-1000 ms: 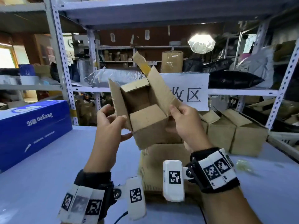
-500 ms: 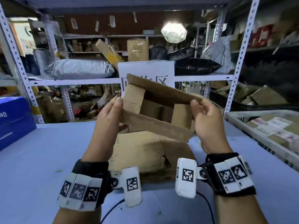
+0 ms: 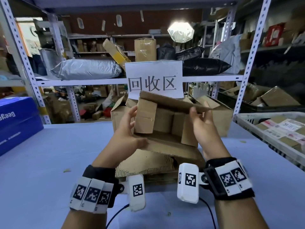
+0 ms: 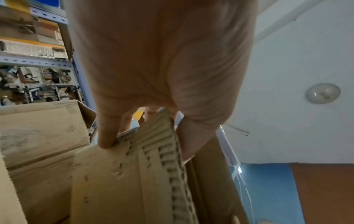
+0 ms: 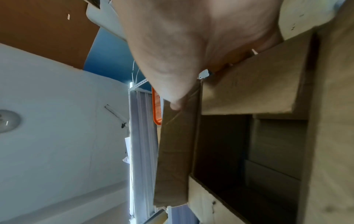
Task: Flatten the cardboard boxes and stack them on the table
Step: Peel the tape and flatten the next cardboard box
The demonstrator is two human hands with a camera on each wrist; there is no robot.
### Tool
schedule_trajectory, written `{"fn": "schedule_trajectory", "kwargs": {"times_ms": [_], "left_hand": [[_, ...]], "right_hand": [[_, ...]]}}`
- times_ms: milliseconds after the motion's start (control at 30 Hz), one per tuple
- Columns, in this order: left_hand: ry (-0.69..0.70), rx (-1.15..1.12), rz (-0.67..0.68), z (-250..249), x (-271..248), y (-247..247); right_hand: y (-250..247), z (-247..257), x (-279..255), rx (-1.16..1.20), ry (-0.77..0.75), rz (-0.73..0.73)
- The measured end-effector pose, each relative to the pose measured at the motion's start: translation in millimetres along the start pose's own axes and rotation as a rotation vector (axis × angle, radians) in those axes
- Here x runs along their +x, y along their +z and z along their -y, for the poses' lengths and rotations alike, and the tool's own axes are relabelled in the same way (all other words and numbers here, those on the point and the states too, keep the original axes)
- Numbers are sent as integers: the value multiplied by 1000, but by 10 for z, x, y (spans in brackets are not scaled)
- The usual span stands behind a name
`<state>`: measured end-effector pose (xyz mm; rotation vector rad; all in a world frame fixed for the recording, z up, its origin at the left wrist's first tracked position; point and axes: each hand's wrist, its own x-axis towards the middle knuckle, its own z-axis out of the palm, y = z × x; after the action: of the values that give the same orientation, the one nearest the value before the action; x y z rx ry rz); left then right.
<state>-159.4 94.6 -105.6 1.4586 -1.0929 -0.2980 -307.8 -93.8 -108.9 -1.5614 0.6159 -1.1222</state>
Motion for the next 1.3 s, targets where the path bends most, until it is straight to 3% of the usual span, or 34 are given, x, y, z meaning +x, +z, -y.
{"fn": "schedule_trajectory", "kwargs": {"times_ms": [133, 300, 600, 900, 1100, 1300], "left_hand": [[20, 97, -119, -4, 30, 5], [-10, 17, -265, -9, 65, 17], [138, 43, -313, -108, 29, 27], [-65, -8, -255, -114, 8, -26], [-15, 7, -217, -134, 2, -40], [-43, -55, -224, -194, -2, -89]], "right_hand": [[77, -87, -25, -52, -153, -51], [210, -115, -130, -150, -329, -49], [346, 4, -266, -402, -492, 13], [219, 19, -193, -319, -406, 58], [117, 63, -214, -101, -277, 127], [27, 92, -203, 138, -206, 76]]}}
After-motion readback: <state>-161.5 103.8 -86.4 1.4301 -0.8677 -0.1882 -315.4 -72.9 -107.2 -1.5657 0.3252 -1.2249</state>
